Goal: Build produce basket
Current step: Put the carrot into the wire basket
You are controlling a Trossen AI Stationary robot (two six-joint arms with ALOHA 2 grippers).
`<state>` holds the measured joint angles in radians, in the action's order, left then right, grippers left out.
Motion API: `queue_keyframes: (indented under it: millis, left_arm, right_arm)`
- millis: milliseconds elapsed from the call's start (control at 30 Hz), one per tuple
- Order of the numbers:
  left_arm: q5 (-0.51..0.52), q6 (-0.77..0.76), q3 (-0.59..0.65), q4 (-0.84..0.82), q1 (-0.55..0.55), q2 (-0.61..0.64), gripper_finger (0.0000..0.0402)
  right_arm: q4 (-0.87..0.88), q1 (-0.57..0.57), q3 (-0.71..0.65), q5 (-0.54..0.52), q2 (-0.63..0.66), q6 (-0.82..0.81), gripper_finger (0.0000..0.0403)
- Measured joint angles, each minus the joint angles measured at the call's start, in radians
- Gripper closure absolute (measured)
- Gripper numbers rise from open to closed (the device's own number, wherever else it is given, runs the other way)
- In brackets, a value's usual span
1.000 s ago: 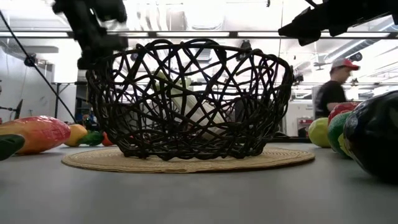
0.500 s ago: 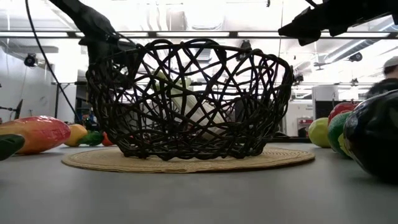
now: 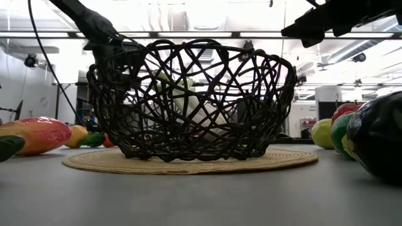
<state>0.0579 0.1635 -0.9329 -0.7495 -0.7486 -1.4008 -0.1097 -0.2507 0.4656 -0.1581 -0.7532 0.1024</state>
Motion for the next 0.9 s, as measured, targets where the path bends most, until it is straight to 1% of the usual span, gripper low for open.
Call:
queue_keyframes:
  millis: [67, 167, 467, 700, 900]
  left_arm:
    - [0.001, 0.000, 0.000, 0.028, 0.000, -0.007, 0.0203]
    - [0.002, 0.000, 0.000, 0.051, -0.001, -0.025, 0.0189]
    - [0.002, 0.006, 0.001, 0.095, -0.003, -0.115, 0.0187]
    - [0.002, 0.010, 0.001, 0.095, -0.004, -0.187, 0.0187]
    - [0.010, 0.034, 0.001, 0.095, -0.004, -0.207, 0.0191]
  right_arm:
    - [0.000, 0.000, 0.000, 0.000, 0.000, -0.006, 0.0213]
    - [0.000, 0.000, 0.000, 0.000, 0.000, -0.008, 0.0213]
    - [0.001, 0.000, 0.000, 0.000, 0.000, -0.015, 0.0213]
    - [0.001, 0.000, 0.000, 0.000, 0.000, -0.016, 0.0213]
    - [0.001, 0.000, 0.000, 0.000, 0.000, -0.016, 0.0213]
